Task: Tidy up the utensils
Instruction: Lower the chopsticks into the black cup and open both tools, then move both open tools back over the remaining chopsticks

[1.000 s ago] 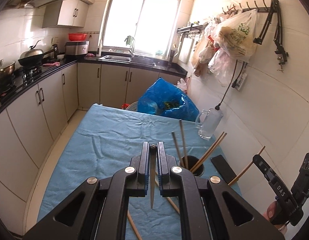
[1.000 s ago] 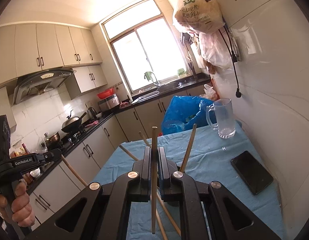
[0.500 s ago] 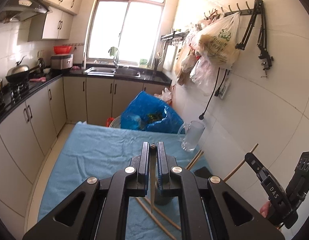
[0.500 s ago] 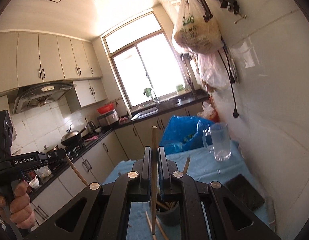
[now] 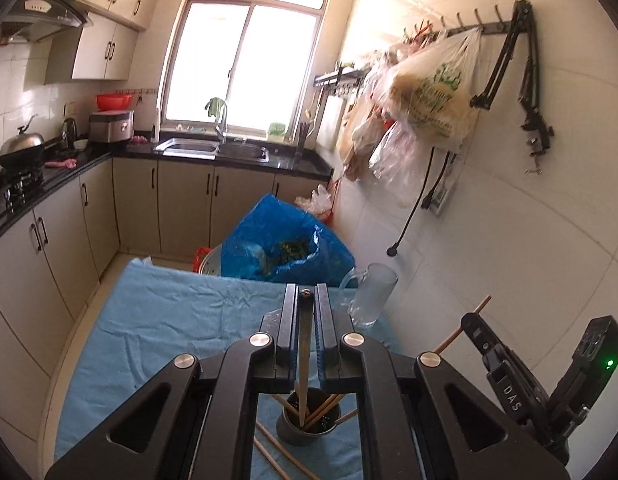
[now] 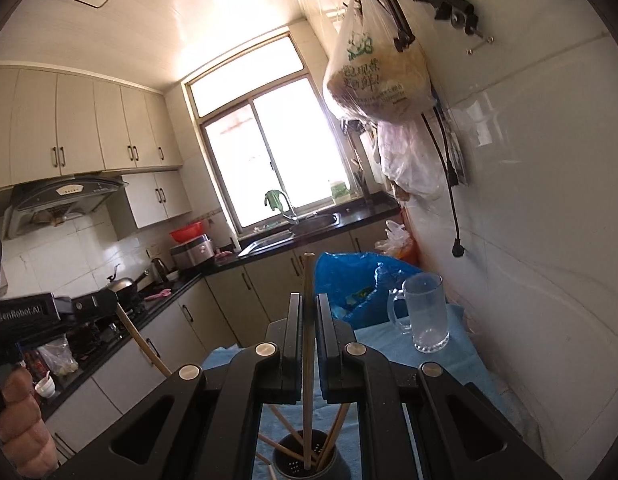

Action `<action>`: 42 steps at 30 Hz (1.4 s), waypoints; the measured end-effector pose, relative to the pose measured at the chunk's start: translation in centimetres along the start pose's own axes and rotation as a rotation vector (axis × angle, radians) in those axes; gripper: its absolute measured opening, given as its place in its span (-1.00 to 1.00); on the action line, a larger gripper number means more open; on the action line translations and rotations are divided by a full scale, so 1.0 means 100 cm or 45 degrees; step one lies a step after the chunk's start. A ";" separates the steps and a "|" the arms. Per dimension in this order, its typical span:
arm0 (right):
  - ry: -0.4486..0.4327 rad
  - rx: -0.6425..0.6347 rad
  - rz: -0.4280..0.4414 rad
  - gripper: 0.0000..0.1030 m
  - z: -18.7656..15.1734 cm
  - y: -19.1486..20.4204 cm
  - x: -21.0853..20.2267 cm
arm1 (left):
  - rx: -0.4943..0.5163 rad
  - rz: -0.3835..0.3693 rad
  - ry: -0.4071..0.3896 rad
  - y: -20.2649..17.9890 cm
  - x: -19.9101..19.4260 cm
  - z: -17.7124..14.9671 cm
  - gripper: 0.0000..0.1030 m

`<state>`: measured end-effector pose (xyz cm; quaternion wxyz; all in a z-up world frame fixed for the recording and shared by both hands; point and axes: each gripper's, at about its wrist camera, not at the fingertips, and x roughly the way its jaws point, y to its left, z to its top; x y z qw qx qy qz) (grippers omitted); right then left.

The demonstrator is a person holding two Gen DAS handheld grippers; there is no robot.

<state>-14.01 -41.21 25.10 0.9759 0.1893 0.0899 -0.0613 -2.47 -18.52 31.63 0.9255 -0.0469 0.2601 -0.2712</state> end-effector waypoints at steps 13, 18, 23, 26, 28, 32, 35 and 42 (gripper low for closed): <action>0.169 0.044 -0.033 -0.87 -0.034 -0.024 0.048 | -0.062 0.029 0.146 0.023 0.057 -0.037 -0.87; 0.198 0.063 -0.001 -0.72 -0.034 -0.025 0.049 | -0.068 0.024 0.143 0.028 0.048 -0.038 -0.80; 0.135 0.067 0.005 -0.51 -0.026 -0.023 0.029 | -0.072 0.037 0.075 0.032 0.019 -0.037 -0.28; 0.107 0.073 0.023 -0.51 -0.025 -0.021 0.011 | -0.093 0.038 0.048 0.042 0.000 -0.042 -0.26; 0.104 0.074 0.046 -0.51 -0.029 -0.021 -0.001 | -0.109 0.054 0.040 0.052 -0.011 -0.048 -0.20; 0.166 0.067 0.085 -0.50 -0.048 -0.019 -0.011 | -0.156 0.110 0.064 0.080 -0.025 -0.070 -0.19; 0.252 0.051 0.112 -0.50 -0.070 -0.017 -0.011 | -0.181 0.157 0.120 0.101 -0.026 -0.093 -0.19; 0.524 0.014 0.150 -0.50 -0.138 -0.007 0.011 | -0.326 0.265 0.346 0.164 -0.007 -0.168 -0.19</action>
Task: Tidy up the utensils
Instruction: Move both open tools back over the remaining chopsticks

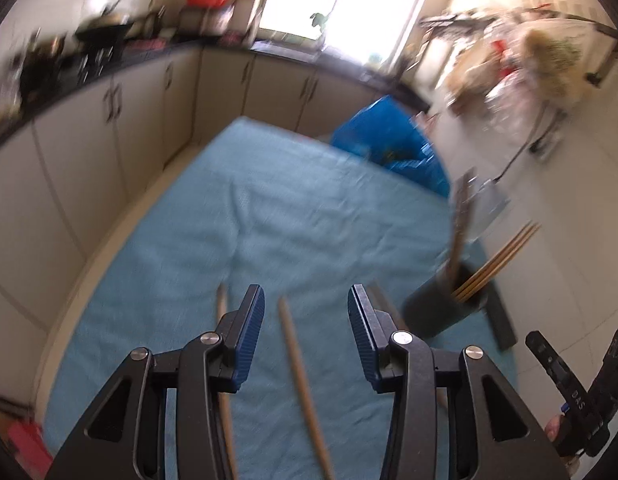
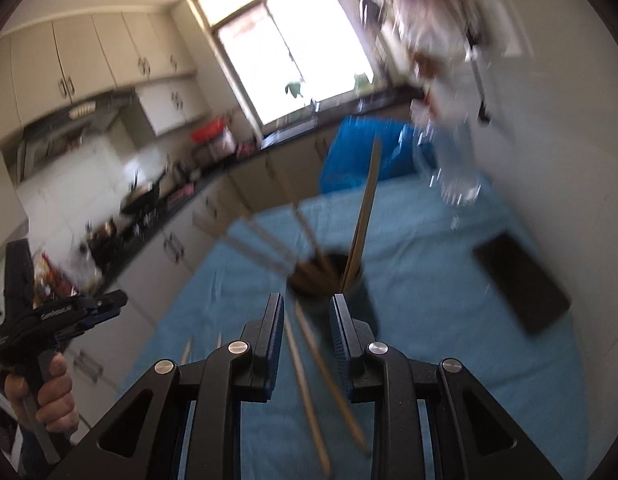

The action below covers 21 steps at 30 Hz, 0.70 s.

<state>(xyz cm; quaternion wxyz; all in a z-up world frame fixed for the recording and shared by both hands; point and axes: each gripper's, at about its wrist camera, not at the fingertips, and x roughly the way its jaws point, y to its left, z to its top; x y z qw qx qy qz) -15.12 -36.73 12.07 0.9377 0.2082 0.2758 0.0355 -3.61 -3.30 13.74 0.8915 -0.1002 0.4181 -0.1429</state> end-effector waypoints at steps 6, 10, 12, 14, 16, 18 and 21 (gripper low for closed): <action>0.180 -0.032 0.002 -0.50 -0.031 0.010 0.036 | -0.055 0.024 0.142 0.031 0.029 -0.028 -0.19; 0.314 -0.064 -0.029 -0.50 -0.052 0.011 0.062 | -0.053 0.025 0.174 0.034 0.038 -0.032 -0.19; 0.369 -0.070 -0.069 -0.50 -0.062 0.006 0.072 | -0.046 0.022 0.185 0.034 0.040 -0.034 -0.19; 0.421 -0.059 -0.090 -0.50 -0.071 0.002 0.079 | -0.046 0.022 0.192 0.035 0.043 -0.036 -0.19; 0.462 -0.062 -0.100 -0.50 -0.076 -0.002 0.085 | -0.047 0.021 0.202 0.035 0.047 -0.034 -0.19; 0.481 -0.079 -0.120 -0.50 -0.080 -0.002 0.088 | -0.052 0.021 0.210 0.035 0.050 -0.035 -0.19; 0.511 -0.113 -0.113 -0.50 -0.086 0.004 0.091 | -0.052 0.026 0.222 0.035 0.055 -0.035 -0.19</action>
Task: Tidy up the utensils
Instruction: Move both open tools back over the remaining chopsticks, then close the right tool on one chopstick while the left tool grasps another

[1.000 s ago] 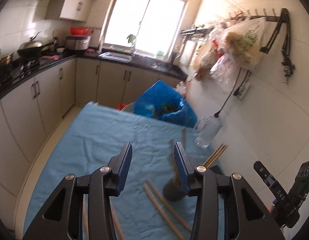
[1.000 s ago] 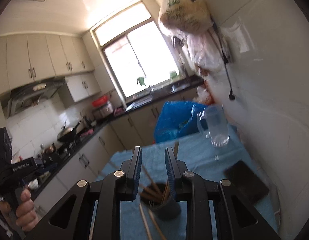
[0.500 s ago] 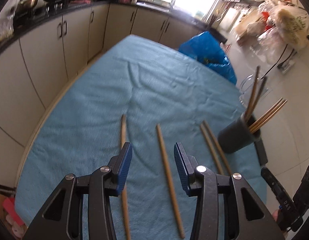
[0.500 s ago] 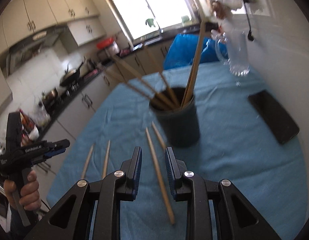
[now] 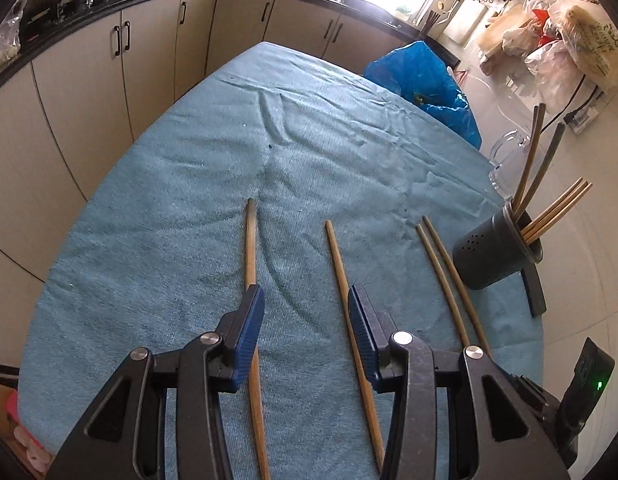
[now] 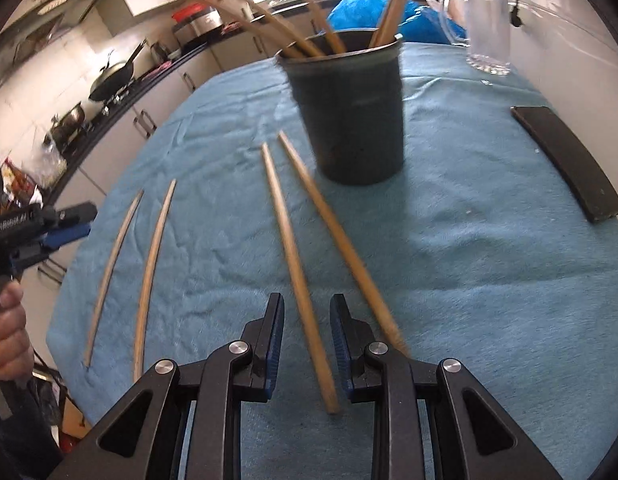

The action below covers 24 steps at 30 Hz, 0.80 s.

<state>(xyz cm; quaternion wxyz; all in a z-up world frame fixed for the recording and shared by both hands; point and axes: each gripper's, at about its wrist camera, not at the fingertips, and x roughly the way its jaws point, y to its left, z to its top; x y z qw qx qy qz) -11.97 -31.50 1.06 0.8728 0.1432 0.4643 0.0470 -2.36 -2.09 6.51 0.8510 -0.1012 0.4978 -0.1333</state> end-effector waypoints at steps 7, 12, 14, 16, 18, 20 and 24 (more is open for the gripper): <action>0.032 -0.098 0.102 -0.53 -0.007 0.022 -0.004 | 0.022 0.010 0.033 -0.005 0.013 0.003 -0.19; -0.007 -0.089 0.072 -0.53 0.007 0.019 -0.010 | 0.047 0.029 0.081 -0.015 0.035 0.009 -0.19; -0.017 -0.091 0.047 -0.52 0.011 0.019 -0.009 | 0.064 0.035 0.107 -0.020 0.048 0.014 -0.22; -0.036 -0.087 0.035 -0.53 0.015 0.020 -0.012 | 0.091 0.054 0.136 -0.028 0.063 0.021 -0.30; -0.047 -0.088 0.036 -0.53 0.018 0.022 -0.013 | 0.090 0.077 0.165 -0.032 0.077 0.026 -0.46; -0.057 -0.088 0.030 -0.52 0.020 0.021 -0.013 | 0.109 0.104 0.175 -0.038 0.089 0.032 -0.62; -0.058 -0.093 0.019 -0.52 0.034 0.024 -0.010 | 0.123 0.176 0.156 -0.042 0.095 0.035 -0.86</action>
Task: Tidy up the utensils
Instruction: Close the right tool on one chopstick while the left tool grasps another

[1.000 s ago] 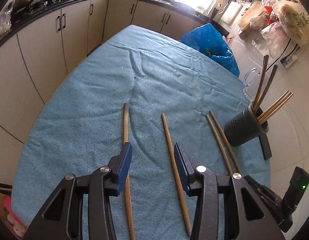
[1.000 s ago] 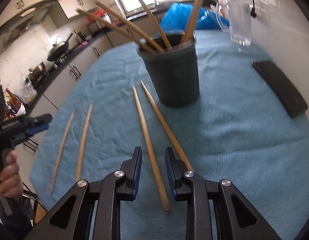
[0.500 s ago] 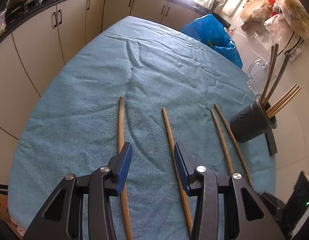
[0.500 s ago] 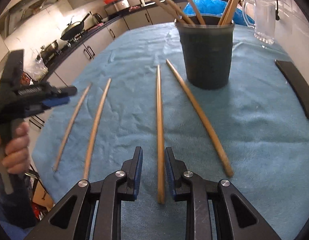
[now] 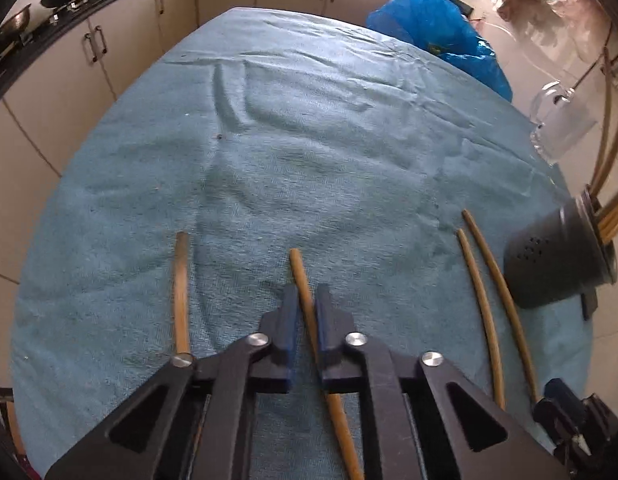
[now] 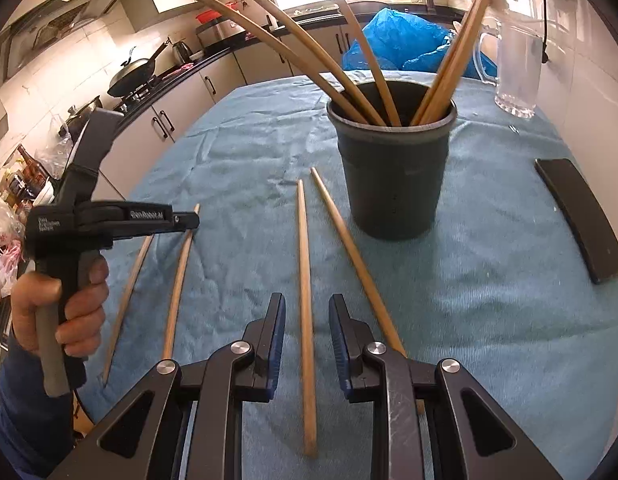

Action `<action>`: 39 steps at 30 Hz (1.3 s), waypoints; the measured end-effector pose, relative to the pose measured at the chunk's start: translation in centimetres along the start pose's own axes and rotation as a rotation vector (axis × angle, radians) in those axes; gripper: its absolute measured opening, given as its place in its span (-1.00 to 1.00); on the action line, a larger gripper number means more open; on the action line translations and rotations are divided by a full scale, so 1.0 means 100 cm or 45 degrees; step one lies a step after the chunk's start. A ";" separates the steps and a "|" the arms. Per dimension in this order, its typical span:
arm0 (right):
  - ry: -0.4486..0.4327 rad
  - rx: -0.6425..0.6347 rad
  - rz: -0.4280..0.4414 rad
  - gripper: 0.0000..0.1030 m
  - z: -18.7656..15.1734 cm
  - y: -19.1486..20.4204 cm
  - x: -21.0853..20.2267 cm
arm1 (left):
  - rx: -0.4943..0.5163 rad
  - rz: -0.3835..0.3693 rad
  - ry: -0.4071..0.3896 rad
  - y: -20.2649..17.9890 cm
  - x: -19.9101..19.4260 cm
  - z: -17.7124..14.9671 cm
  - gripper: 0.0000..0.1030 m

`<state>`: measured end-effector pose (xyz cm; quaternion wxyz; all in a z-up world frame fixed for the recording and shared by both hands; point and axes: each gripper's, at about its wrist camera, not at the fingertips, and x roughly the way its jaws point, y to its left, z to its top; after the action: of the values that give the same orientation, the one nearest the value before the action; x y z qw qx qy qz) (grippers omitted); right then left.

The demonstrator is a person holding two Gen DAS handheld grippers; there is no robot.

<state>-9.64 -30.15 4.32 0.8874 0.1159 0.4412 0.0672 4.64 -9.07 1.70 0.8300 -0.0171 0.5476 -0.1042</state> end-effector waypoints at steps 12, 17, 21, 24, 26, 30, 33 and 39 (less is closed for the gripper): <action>0.068 -0.143 -0.090 -0.52 0.066 0.032 0.063 | -0.023 -0.025 -0.003 0.030 -0.016 -0.023 -0.88; 0.122 -0.176 -0.154 -0.53 0.078 0.034 0.090 | -0.014 -0.019 -0.020 0.028 -0.016 -0.024 -0.87; 0.173 -0.212 -0.194 -0.53 0.083 0.037 0.107 | -0.017 -0.031 -0.028 0.030 -0.016 -0.025 -0.87; 0.214 -0.227 -0.221 -0.53 0.084 0.039 0.119 | -0.018 -0.039 -0.029 0.031 -0.017 -0.026 -0.87; 0.203 -0.234 -0.234 -0.53 0.085 0.041 0.119 | -0.022 -0.041 -0.029 0.031 -0.017 -0.025 -0.87; 0.219 -0.240 -0.254 -0.53 0.087 0.045 0.120 | -0.021 -0.029 -0.034 0.030 -0.017 -0.026 -0.87; 0.235 -0.228 -0.242 -0.57 0.087 0.044 0.120 | -0.022 -0.028 -0.037 0.030 -0.018 -0.027 -0.87; 0.244 -0.215 -0.209 -0.86 0.086 0.036 0.119 | -0.024 -0.019 -0.042 0.030 -0.018 -0.028 -0.87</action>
<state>4.38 -25.32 1.14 0.8502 -0.0026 0.5248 0.0421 1.85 -5.58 1.81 0.8380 -0.0308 0.5346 -0.1048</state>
